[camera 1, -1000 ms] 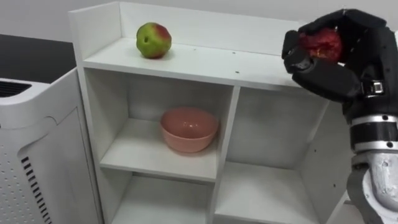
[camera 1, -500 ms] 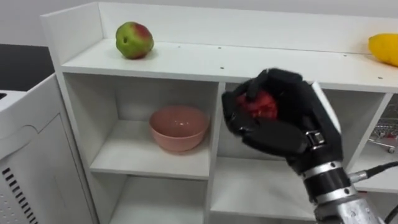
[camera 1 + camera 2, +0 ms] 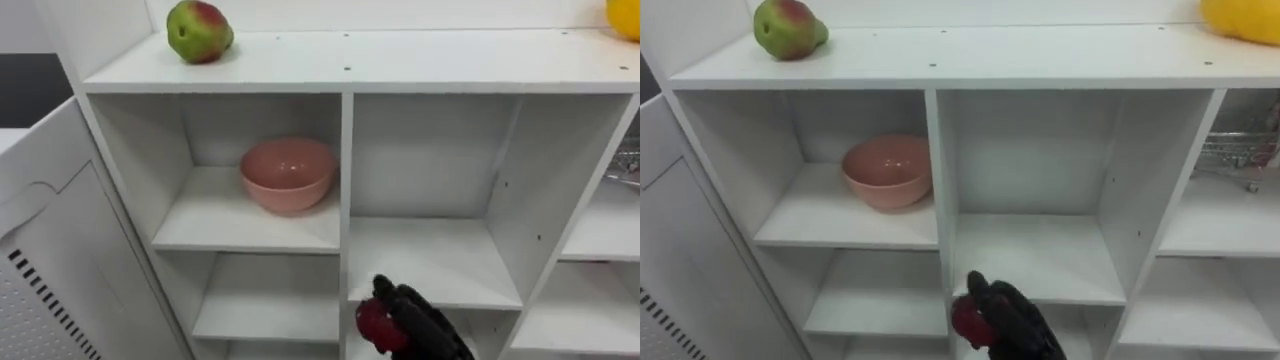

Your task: Arrange fruit in the closet

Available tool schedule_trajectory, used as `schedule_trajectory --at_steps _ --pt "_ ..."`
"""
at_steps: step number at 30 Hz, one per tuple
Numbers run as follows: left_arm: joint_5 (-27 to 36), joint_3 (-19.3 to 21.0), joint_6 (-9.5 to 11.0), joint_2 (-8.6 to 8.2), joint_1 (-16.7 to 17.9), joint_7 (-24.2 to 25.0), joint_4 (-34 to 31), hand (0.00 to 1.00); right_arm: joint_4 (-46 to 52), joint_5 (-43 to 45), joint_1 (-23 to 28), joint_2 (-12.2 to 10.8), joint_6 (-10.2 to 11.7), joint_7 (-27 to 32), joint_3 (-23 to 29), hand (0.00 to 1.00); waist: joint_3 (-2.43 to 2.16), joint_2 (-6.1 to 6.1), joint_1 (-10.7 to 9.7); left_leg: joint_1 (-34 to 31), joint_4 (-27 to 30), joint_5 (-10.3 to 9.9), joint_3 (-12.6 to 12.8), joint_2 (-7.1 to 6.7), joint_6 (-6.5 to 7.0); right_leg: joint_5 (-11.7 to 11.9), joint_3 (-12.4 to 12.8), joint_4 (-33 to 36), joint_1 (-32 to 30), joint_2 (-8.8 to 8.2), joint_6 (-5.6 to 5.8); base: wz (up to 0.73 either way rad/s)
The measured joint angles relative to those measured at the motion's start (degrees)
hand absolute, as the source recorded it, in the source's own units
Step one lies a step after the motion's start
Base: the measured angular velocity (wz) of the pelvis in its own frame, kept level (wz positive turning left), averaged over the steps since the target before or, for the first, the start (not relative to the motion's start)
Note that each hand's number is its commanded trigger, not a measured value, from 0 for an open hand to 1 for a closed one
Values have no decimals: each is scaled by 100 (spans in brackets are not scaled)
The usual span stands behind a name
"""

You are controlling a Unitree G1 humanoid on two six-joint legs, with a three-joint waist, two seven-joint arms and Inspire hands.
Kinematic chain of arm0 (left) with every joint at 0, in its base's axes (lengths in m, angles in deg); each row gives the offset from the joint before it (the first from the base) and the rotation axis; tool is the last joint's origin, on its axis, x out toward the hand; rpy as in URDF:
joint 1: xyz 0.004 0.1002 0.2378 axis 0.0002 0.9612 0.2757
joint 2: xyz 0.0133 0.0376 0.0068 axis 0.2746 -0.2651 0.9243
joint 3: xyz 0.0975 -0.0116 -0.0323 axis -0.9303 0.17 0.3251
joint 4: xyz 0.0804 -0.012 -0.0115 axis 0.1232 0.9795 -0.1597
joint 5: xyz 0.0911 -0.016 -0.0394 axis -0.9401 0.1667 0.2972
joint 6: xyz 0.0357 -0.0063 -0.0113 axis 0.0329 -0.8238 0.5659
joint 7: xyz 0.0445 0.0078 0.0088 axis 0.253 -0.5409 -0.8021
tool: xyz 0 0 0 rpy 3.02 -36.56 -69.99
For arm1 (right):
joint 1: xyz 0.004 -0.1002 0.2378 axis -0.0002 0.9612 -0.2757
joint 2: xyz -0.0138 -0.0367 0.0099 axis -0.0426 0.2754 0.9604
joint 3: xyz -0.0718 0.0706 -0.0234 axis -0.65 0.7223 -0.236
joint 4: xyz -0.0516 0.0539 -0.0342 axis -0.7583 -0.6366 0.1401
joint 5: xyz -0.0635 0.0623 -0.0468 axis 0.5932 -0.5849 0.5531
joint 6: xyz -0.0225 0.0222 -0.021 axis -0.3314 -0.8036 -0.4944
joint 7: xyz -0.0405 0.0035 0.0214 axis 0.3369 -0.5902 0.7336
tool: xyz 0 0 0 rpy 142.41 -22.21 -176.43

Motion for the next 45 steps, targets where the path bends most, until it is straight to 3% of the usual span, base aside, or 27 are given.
schedule_trajectory --at_steps 3,5,9,15,22,24,26,33,45 --pt "29 -86 -5 -34 -43 -68 -1 0 -260 -707 -79 -64 4 4 16 100 16 42 50 -355 161 30 114 -34 33 -34 47 341 -490 -87 -37 -19" --pt "236 -228 -40 -50 -54 -67 -38 0 -642 -1157 -313 -60 5 -15 71 100 54 102 105 -649 303 34 208 -48 49 -48 25 589 -851 -160 -63 -20" --pt "504 -408 -139 -78 -51 -45 -88 0 -1258 -1591 -707 -103 6 -20 482 100 58 110 190 -1190 509 109 227 -146 79 -134 82 1027 -1529 -306 -112 3" --pt "922 -734 -195 -66 13 -46 -229 0 -1405 -2092 -813 -82 10 -5 697 100 64 102 232 -1951 870 120 250 -164 69 -222 141 1499 -2361 -383 -183 3" --pt "1260 -948 -221 -11 4 -77 -513 0 -1786 -2252 -1379 123 -120 81 1045 100 83 51 267 -2617 1151 134 279 -163 42 -302 105 1895 -3067 -482 -281 5" --pt "1345 -936 -222 56 -13 -84 -542 0 -1786 -2240 -1657 259 -154 132 1149 100 86 -33 278 -2877 1302 134 280 -190 40 -344 155 2084 -3366 -523 -301 10" --pt "1346 -934 -220 62 -16 -77 -547 0 -1821 -2211 -1891 400 -174 128 1254 100 82 -44 282 -3061 1419 134 279 -204 41 -373 134 2194 -3526 -595 -313 15" --pt "1358 -1081 -243 180 109 -71 -790 0 -2052 -2023 -2468 829 -223 170 1535 100 80 -83 332 -3622 1771 112 309 -154 80 -419 64 2422 -3938 -596 -304 12" --pt "1358 -1360 -226 439 131 -114 -1419 0 -1987 -2029 -3152 964 -141 965 1528 100 64 -173 336 -4222 2146 76 322 -146 95 -442 54 2816 -4552 -683 -386 1"
